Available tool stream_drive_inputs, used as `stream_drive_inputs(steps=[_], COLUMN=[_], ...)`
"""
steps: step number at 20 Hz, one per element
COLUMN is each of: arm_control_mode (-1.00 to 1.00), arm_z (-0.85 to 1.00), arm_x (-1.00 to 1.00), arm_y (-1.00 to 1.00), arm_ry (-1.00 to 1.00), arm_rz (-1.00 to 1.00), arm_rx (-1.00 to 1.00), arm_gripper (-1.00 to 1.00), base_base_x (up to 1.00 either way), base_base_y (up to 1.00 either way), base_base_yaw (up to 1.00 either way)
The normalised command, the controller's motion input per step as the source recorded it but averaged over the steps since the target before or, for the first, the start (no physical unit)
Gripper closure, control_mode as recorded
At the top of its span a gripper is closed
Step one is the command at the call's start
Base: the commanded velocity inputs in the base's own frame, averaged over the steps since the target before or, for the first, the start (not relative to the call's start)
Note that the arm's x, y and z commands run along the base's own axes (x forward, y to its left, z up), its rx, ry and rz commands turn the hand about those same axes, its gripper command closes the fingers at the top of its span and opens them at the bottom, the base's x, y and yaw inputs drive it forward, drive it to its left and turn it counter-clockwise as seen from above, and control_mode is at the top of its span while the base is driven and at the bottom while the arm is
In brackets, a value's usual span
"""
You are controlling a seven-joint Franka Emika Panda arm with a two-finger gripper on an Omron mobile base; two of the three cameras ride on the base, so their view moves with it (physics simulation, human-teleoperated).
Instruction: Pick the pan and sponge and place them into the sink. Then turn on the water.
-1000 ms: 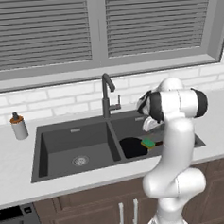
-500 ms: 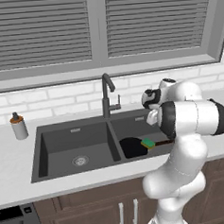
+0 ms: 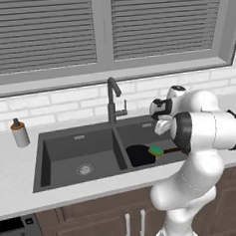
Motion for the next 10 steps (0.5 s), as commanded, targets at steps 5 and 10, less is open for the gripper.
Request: stream_drive_inputs(steps=[5, 10], arm_control_mode=[-1.0, -1.0], arm_z=[0.19, 0.35], arm_x=[0.0, 0.0], arm_y=[0.11, 0.14], arm_ry=[0.0, 0.0], arm_rz=[-0.1, -0.3], arm_rx=[0.04, 0.15], arm_gripper=[-1.0, -1.0], base_base_x=[0.0, 0.0], base_base_y=[0.0, 0.0], base_base_yaw=[0.0, 0.0])
